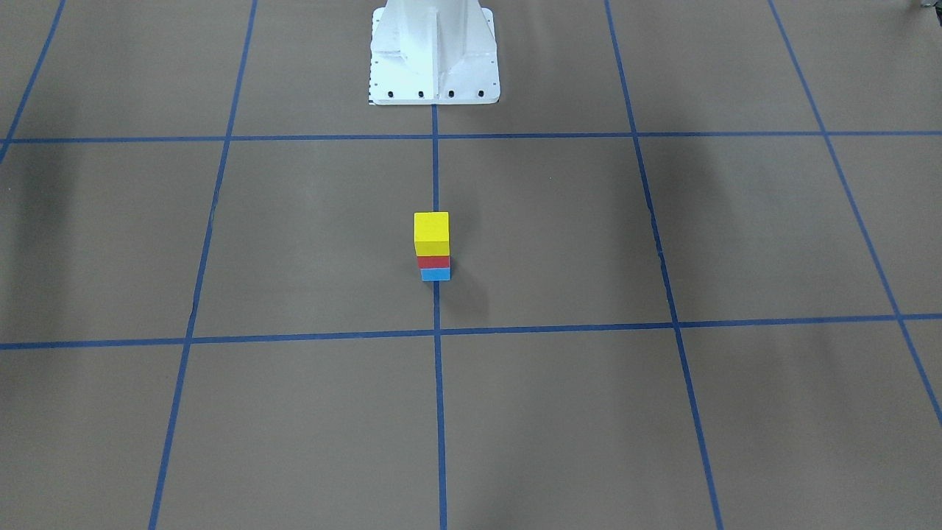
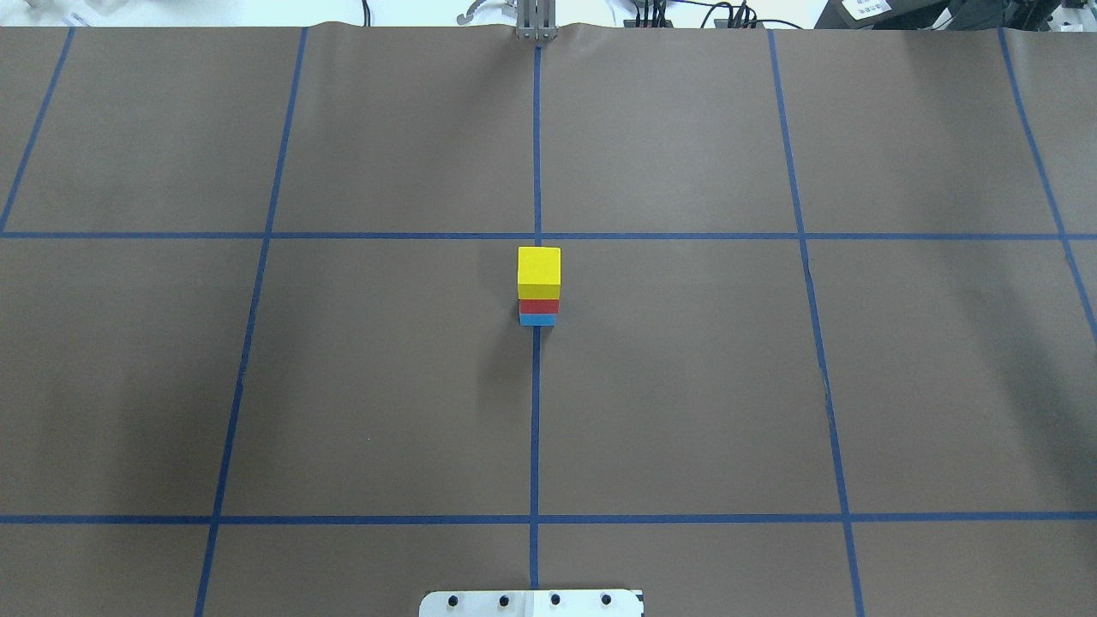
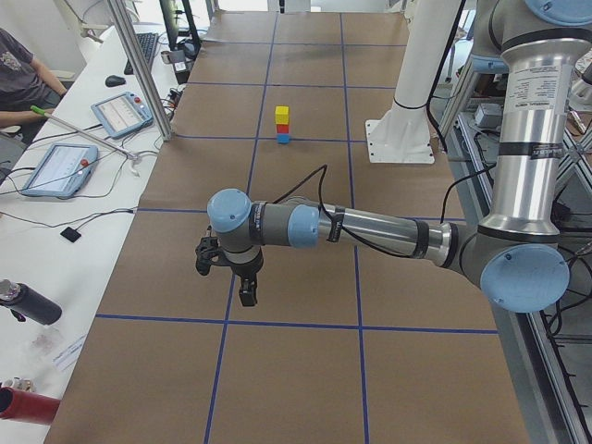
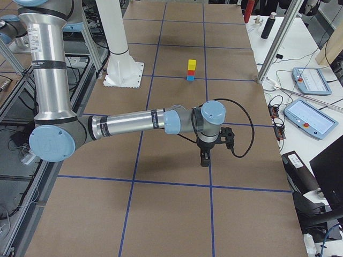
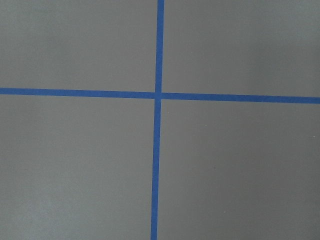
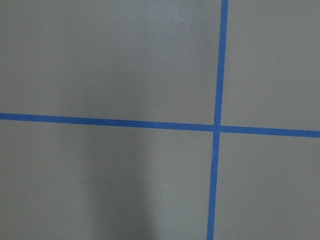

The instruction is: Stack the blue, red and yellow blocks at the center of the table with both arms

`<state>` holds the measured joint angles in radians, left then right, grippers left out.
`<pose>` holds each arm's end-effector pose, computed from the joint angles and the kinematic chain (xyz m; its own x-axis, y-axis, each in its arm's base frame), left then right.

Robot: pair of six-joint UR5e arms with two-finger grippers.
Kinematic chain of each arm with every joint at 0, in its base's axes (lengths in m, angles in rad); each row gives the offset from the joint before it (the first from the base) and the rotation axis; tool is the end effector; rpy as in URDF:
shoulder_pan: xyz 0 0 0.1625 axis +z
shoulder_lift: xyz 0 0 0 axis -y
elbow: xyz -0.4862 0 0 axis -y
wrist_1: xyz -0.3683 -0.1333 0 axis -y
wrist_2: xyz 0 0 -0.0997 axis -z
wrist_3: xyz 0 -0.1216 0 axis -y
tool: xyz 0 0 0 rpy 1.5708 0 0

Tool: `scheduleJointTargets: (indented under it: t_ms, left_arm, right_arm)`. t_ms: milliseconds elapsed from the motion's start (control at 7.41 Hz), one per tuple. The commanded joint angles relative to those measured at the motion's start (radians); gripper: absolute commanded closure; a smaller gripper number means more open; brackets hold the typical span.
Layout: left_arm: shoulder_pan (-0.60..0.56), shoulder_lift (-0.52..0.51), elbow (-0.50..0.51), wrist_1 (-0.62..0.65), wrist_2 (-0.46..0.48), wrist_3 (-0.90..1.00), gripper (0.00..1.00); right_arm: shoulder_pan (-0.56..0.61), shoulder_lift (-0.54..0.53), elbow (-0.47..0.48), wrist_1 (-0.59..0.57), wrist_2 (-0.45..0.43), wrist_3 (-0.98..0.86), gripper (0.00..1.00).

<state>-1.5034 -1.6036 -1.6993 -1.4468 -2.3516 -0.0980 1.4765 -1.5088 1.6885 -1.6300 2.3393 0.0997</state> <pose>-0.0151 -0.4844 0.6719 0.7102 -0.0239 -0.7036 0.0022 0.9995 -0.0317 0.0013 -0.5043 0.6567 0.7137 -0.0517 0.6986 0.0225 0.9984 0.0509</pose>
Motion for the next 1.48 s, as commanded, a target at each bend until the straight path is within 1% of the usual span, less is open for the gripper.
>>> scheduleJointTargets:
  t_ms: [0, 135, 270, 405, 540, 945, 1350]
  left_arm:
    - [0.000, 0.001, -0.008, -0.001, 0.000, 0.000, 0.00]
    - [0.000, 0.002, -0.008, -0.001, 0.000, 0.004, 0.00]
    - [-0.001, 0.019, -0.006, -0.027, 0.000, 0.010, 0.00]
    - [0.000, 0.048, 0.021, -0.080, 0.000, 0.008, 0.00]
    - [0.000, 0.053, 0.027, -0.113, 0.002, 0.006, 0.00]
    - [0.000, 0.056, 0.024, -0.145, 0.002, 0.006, 0.00]
    - [0.000, 0.056, 0.012, -0.144, -0.003, 0.003, 0.00]
  right_arm:
    - [0.001, -0.001, 0.002, -0.001, 0.002, 0.000, 0.00]
    - [0.001, 0.001, 0.002, 0.001, 0.000, 0.000, 0.00]
    - [0.001, 0.001, 0.002, 0.001, 0.000, 0.000, 0.00]
    - [0.001, 0.001, 0.000, 0.001, 0.000, 0.000, 0.00]
    - [0.001, 0.001, 0.000, -0.001, 0.000, 0.000, 0.00]
    - [0.001, -0.002, 0.003, 0.001, 0.002, 0.000, 0.00]
    - [0.001, -0.004, 0.002, 0.001, 0.000, 0.000, 0.00]
